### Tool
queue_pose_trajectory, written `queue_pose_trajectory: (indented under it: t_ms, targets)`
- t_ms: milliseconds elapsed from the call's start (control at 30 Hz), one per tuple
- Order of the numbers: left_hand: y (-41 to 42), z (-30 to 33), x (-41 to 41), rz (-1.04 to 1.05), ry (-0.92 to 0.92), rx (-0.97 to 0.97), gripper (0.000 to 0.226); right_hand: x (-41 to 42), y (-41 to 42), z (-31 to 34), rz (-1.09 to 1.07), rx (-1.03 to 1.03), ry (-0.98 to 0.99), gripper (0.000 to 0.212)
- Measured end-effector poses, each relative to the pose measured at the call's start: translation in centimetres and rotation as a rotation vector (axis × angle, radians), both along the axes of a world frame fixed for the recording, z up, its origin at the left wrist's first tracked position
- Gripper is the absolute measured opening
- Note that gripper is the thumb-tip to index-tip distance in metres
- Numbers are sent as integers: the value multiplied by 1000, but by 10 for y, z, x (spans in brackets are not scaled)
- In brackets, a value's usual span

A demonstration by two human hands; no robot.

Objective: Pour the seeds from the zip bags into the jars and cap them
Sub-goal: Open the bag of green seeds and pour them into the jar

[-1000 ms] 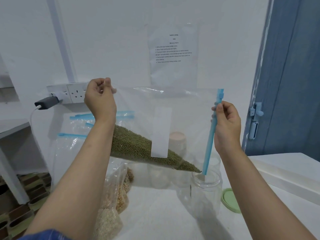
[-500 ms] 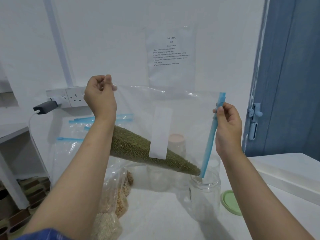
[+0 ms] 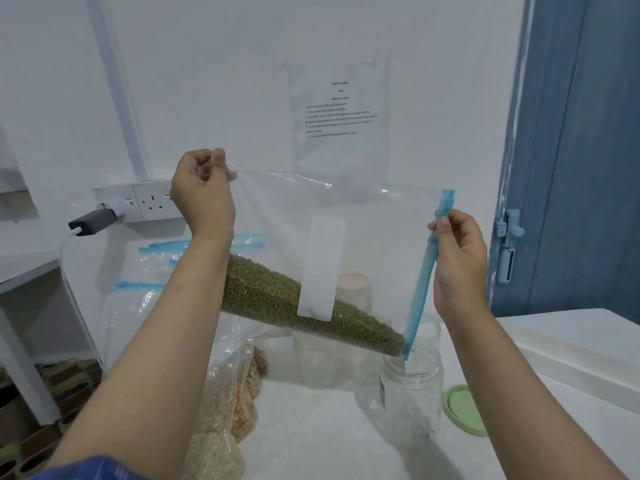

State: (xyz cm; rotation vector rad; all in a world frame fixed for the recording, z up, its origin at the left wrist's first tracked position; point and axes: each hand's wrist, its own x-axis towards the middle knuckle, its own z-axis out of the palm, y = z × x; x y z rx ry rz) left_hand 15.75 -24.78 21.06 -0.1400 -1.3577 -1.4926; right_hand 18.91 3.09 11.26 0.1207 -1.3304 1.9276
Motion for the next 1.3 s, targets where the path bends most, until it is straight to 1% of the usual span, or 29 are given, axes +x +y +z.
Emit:
queue_pose_trajectory:
  t_ms: [400, 1300]
  targets:
    - [4, 9, 6, -8, 16, -30, 16, 2, 2, 1, 4, -7, -25, 20]
    - [14, 10, 11, -21, 30, -9, 15, 4, 8, -1, -15, 36, -73, 20]
